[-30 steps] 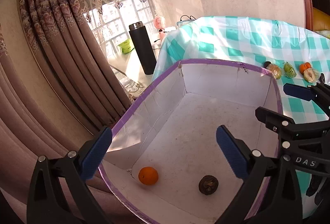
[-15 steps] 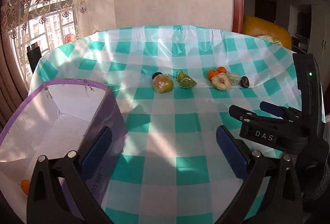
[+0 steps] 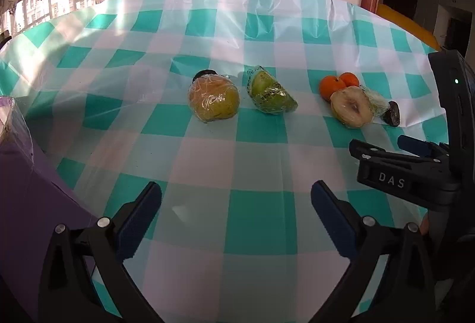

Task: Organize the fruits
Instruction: 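Move both grippers back to the fruits on the tablecloth, then grasp the wrapped halved apple with the right gripper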

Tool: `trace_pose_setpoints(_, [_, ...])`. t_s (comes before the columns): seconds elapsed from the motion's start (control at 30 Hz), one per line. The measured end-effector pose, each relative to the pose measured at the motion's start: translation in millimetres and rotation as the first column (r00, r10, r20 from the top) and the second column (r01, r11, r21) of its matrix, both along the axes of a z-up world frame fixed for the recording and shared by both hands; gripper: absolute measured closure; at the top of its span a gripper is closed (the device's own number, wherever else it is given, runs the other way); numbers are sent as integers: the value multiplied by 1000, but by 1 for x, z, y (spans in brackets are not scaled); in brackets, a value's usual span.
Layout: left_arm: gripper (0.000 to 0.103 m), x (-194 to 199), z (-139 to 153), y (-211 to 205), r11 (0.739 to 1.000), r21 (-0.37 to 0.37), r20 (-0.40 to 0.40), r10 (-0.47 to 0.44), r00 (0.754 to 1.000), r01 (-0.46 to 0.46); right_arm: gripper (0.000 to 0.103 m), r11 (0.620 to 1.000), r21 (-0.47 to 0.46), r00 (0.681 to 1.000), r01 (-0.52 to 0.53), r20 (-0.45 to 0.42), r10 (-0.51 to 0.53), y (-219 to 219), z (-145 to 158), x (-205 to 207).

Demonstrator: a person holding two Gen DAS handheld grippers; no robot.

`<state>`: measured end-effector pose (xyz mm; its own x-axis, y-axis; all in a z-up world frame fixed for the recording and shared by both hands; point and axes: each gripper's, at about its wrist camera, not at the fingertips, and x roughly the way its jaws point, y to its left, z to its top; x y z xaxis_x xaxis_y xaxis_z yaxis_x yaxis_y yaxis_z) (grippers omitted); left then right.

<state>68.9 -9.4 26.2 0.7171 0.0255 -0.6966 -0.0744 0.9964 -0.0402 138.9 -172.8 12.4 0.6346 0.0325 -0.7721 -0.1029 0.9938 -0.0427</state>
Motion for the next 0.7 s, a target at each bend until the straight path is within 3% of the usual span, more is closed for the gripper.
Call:
trace_pose_setpoints(0.1, [2,18,-2,12,999,-40,-8,23,1000,-24,26,1000,-12,999,-3,-32,2,6,-4,24])
trace_pose_setpoints(0.23, [2,35,-4,23,993,-111,-23,34,999,-36,29,1000,-1,999,9,-32,-9,9,-4,46])
trace_pose_setpoints(0.3, [2,41,-5,25,992,-120,-26,34,999,-37,30,1000,19,999,12,-35,-11,9,-4,53])
trace_pose_setpoints(0.4, [2,51,-6,29,991,-122,-28,47,999,-50,41,1000,16,1000,-1,-23,1,16,-3,57])
trace_pose_setpoints(0.5, [2,62,-6,28,991,-127,-34,43,998,-47,43,1000,-2,1000,-4,-9,3,21,-1,56])
trace_pose_setpoints(0.7, [2,81,-2,-6,995,-44,-6,-86,996,85,45,972,226,998,63,-8,-63,-15,1,54])
